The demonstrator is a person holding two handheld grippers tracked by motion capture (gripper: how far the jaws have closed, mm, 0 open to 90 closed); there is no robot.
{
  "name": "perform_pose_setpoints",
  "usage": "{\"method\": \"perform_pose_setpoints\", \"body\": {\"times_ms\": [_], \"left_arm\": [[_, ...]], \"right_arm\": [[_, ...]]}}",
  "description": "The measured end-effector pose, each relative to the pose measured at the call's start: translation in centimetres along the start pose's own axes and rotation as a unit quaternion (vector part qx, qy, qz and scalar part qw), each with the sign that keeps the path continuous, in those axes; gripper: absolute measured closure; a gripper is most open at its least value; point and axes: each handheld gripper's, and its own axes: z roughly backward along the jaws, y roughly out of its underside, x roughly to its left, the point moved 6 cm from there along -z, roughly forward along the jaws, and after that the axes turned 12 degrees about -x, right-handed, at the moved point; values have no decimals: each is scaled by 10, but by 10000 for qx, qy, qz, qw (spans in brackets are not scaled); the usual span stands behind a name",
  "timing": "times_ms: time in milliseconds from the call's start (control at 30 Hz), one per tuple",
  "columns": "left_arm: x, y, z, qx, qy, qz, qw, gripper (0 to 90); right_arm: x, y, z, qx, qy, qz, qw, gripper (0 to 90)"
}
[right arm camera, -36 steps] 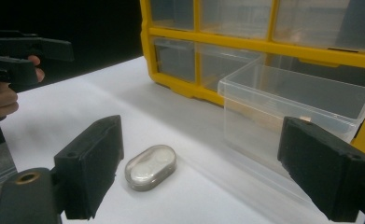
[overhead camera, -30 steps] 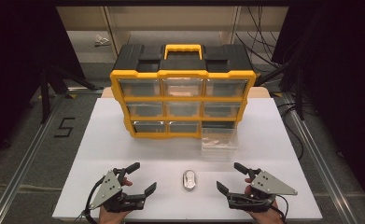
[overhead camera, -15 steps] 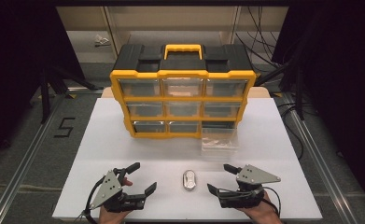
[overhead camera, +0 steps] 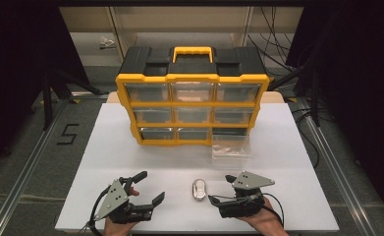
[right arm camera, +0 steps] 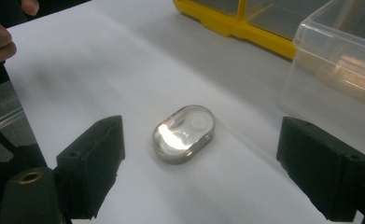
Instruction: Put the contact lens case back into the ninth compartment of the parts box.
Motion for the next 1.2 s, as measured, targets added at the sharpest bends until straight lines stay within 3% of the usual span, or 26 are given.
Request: {"method": "perform_pose_setpoints", "body": {"times_ms": [500, 667, 1200], "left_arm": [[0, 0, 0, -23, -5, 22, 10000, 158], [0, 0, 0, -31, -8, 23, 10000, 158], [1, 0, 0, -46, -58, 19, 10000, 158]], "right_arm": [[4, 0, -17, 324, -33, 36, 9995, 158], [7, 0, -30, 630, -114, 115, 9979, 158], [13, 5, -51, 1063, -174, 159, 9941, 161]]}}
